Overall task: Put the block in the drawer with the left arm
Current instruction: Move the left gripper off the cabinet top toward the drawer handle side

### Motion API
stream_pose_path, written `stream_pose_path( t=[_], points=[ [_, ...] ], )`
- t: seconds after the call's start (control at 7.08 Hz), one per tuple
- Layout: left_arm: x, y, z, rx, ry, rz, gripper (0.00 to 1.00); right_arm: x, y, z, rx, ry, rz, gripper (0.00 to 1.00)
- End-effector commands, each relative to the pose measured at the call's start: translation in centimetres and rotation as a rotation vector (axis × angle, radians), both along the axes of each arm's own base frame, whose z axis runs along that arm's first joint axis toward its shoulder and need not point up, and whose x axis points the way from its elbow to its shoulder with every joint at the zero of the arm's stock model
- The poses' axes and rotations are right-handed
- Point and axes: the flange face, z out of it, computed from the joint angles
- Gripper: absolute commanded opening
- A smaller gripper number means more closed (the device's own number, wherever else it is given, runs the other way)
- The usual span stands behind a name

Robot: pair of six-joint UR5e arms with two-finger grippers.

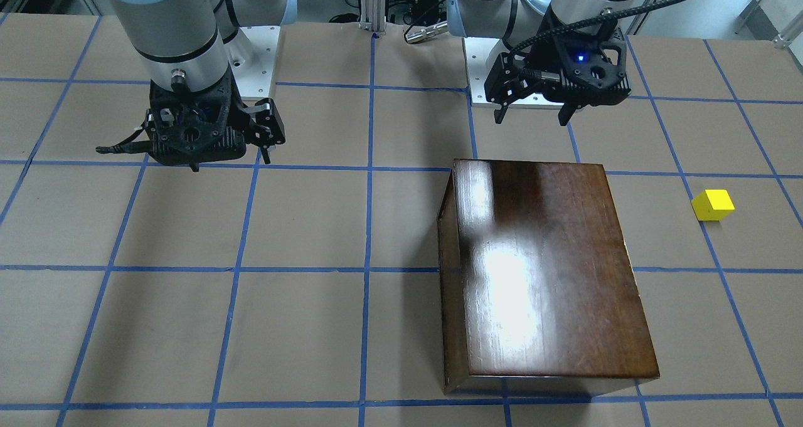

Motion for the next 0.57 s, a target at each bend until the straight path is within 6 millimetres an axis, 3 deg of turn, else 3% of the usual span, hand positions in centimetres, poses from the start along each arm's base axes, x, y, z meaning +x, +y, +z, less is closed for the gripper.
stream_pose_path(
  t=[0.0,0.42],
  points=[
    [0.01,-0.03,-0.05,0.001,-0.002,-0.001,1.0,-0.01,0.0,0.0,0.0,0.001,-0.001,1.0],
    [-0.02,0.03,0.02,0.0,0.001,-0.001,1.0,-0.01,0.0,0.0,0.0,0.001,0.001,1.0]
  ],
)
